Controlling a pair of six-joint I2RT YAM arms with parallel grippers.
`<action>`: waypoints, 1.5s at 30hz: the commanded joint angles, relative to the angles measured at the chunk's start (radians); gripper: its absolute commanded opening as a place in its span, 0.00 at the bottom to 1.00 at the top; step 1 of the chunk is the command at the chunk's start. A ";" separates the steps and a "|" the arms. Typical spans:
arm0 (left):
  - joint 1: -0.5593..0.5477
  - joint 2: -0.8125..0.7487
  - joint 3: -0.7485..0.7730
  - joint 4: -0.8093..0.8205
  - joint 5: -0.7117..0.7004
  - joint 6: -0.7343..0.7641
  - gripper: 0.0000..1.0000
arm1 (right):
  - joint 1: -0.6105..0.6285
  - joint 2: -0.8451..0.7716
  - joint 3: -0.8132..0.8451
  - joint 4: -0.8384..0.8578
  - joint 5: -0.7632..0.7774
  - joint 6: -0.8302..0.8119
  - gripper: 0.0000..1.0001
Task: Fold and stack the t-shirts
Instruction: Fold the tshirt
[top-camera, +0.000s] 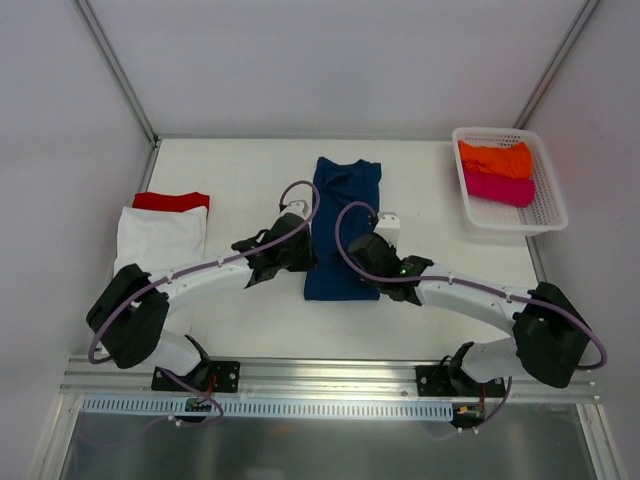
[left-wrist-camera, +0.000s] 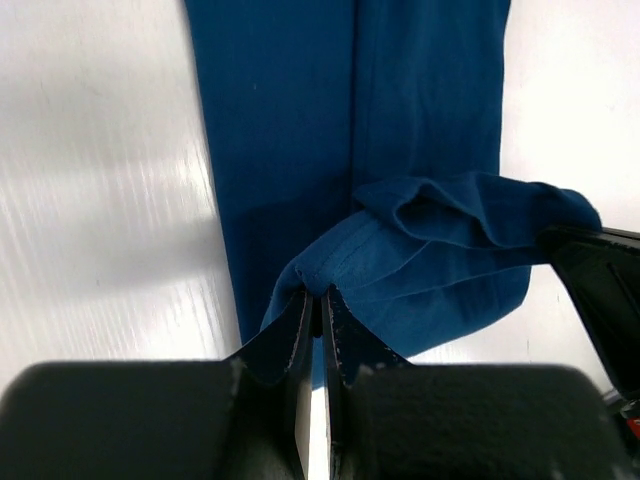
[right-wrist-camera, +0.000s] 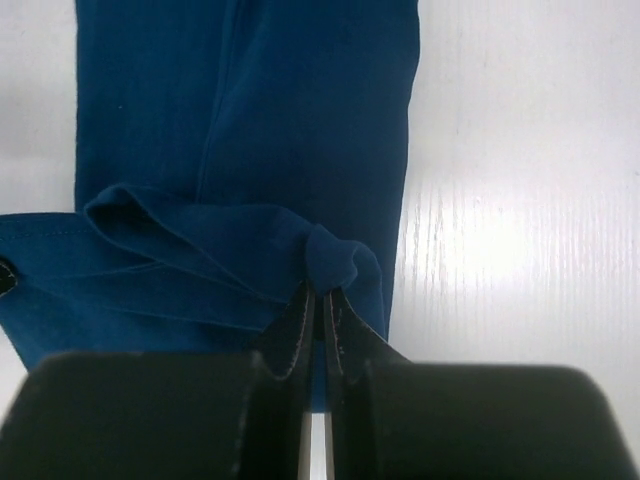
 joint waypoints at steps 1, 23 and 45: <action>0.048 0.084 0.108 0.020 0.068 0.082 0.00 | -0.057 0.078 0.074 0.055 -0.065 -0.089 0.00; 0.197 0.374 0.363 -0.056 0.137 0.148 0.00 | -0.292 0.323 0.332 0.072 -0.167 -0.239 0.00; 0.240 0.471 0.518 -0.082 0.090 0.197 0.89 | -0.353 0.481 0.469 0.075 -0.167 -0.264 0.23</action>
